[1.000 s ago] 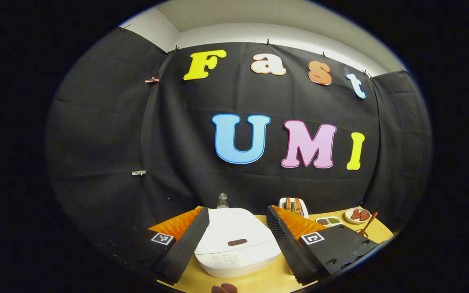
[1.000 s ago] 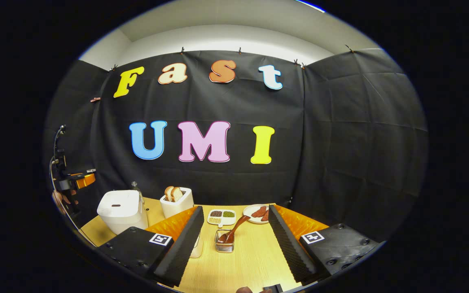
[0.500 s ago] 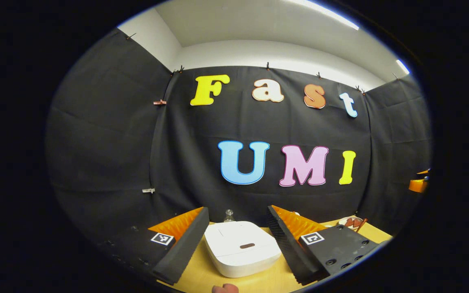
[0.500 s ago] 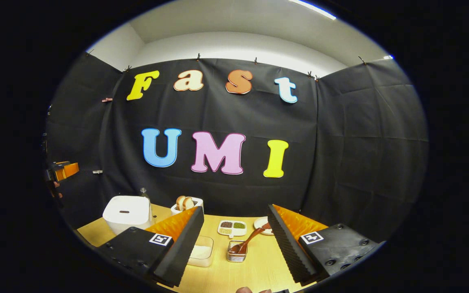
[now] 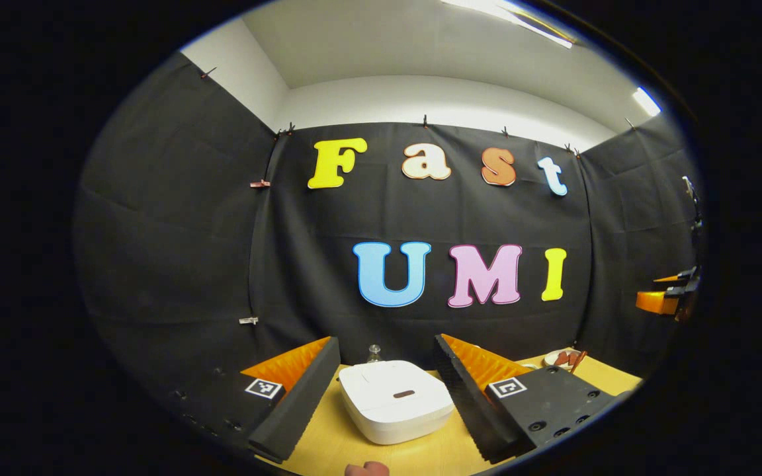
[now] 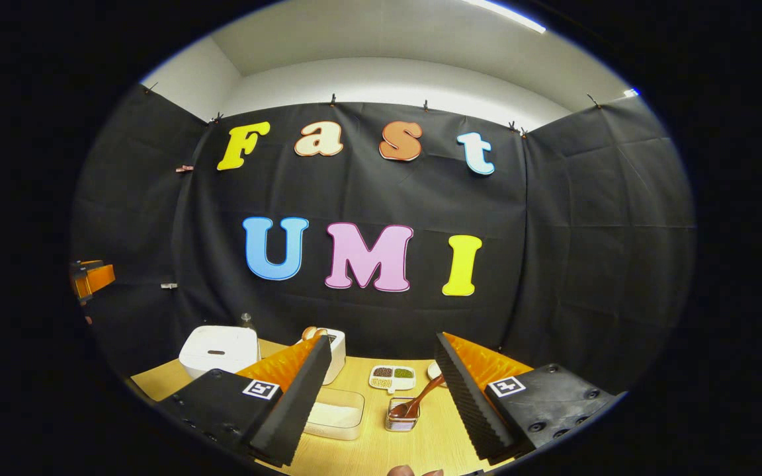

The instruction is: Close the left gripper, press the button to open the rice cooker; take a wooden spoon from the chopstick holder with the right hand, scoop a spoonful of rice and pour it into the rice cooker, then put the wooden spoon back into the chopstick holder.

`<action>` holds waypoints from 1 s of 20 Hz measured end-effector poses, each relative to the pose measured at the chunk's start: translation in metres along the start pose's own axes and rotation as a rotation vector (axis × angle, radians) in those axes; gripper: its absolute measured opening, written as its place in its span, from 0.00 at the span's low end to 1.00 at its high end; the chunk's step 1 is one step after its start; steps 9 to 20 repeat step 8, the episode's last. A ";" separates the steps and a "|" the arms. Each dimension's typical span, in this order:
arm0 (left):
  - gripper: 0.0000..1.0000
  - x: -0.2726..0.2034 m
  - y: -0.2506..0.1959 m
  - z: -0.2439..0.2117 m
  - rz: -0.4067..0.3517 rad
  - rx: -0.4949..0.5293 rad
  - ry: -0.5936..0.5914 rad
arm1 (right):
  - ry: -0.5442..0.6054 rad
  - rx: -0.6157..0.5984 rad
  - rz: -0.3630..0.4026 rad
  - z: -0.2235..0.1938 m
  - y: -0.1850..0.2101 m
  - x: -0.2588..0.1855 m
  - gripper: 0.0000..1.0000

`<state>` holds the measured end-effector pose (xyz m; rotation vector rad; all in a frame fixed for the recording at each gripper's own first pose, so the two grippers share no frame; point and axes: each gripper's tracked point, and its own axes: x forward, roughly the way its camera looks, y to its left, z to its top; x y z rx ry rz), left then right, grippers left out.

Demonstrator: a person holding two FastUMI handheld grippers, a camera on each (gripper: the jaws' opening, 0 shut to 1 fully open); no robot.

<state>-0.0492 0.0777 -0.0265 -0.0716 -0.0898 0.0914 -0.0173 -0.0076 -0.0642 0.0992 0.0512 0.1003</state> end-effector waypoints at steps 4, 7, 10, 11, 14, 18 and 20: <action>0.98 -0.003 0.000 0.007 0.006 -0.015 -0.008 | 0.008 -0.003 -0.007 -0.002 -0.006 -0.004 0.99; 0.98 -0.002 0.000 0.003 0.000 -0.025 0.000 | 0.013 0.008 -0.015 -0.004 -0.010 -0.006 0.98; 0.98 -0.001 -0.001 0.003 -0.001 -0.022 0.001 | 0.015 0.010 -0.017 -0.004 -0.011 -0.006 0.98; 0.98 -0.001 -0.001 0.003 -0.001 -0.022 0.001 | 0.015 0.010 -0.017 -0.004 -0.011 -0.006 0.98; 0.98 -0.001 -0.001 0.003 -0.001 -0.022 0.001 | 0.015 0.010 -0.017 -0.004 -0.011 -0.006 0.98; 0.98 -0.001 -0.001 0.003 -0.001 -0.022 0.001 | 0.015 0.010 -0.017 -0.004 -0.011 -0.006 0.98; 0.98 -0.001 -0.001 0.003 -0.001 -0.022 0.001 | 0.015 0.010 -0.017 -0.004 -0.011 -0.006 0.98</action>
